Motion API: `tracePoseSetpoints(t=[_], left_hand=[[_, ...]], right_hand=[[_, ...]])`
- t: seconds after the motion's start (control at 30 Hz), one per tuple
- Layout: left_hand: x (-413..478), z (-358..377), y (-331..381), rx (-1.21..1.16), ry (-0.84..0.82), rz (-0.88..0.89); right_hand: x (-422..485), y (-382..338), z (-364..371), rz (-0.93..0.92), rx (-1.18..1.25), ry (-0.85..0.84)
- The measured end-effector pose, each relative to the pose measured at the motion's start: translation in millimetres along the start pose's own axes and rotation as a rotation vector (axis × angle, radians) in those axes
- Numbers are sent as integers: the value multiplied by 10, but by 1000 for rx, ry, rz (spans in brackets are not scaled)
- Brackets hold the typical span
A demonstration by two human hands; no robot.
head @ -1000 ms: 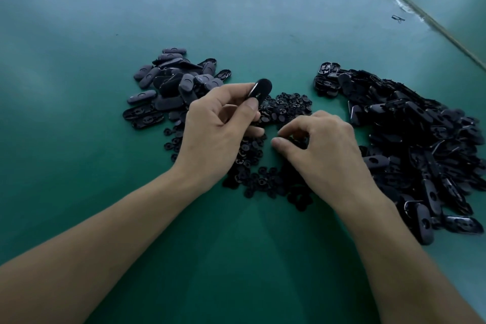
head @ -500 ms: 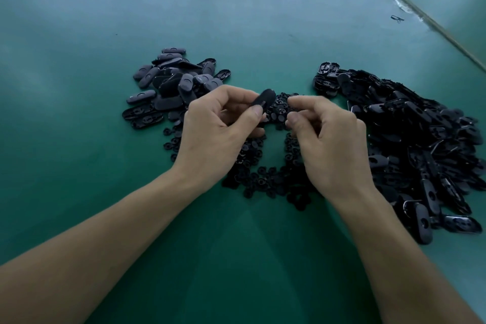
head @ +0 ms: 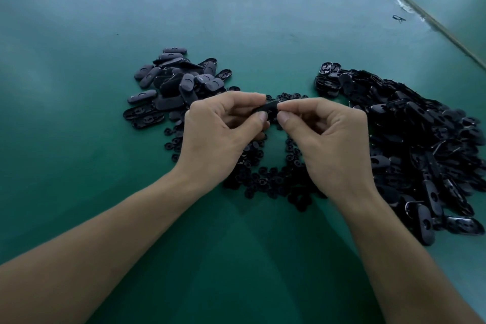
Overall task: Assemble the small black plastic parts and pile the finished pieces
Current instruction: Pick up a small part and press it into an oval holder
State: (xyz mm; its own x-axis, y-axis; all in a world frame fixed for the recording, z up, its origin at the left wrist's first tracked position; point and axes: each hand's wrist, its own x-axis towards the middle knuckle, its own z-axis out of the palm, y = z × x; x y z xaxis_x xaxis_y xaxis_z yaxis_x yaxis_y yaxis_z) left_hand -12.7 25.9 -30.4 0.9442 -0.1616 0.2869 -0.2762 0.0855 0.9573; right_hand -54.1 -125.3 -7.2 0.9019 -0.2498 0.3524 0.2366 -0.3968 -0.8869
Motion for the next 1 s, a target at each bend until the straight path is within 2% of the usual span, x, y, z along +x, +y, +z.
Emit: tracePoseSetpoints(t=[0.27,0.57,0.87,1.0], left_hand=[[-2,-1,9,111,-42,37],[-5,-3,13,119,-57,44],[4,-2,24,122,-75,46],[14,-2,11,98,-49,30]], right_hand=[[8,10,4,18,-12,-41],[-12,14,22,-7,-74,-64],[-67,-16,70,-54,-162,13],[-70,-26,87,-38,-153,-32]])
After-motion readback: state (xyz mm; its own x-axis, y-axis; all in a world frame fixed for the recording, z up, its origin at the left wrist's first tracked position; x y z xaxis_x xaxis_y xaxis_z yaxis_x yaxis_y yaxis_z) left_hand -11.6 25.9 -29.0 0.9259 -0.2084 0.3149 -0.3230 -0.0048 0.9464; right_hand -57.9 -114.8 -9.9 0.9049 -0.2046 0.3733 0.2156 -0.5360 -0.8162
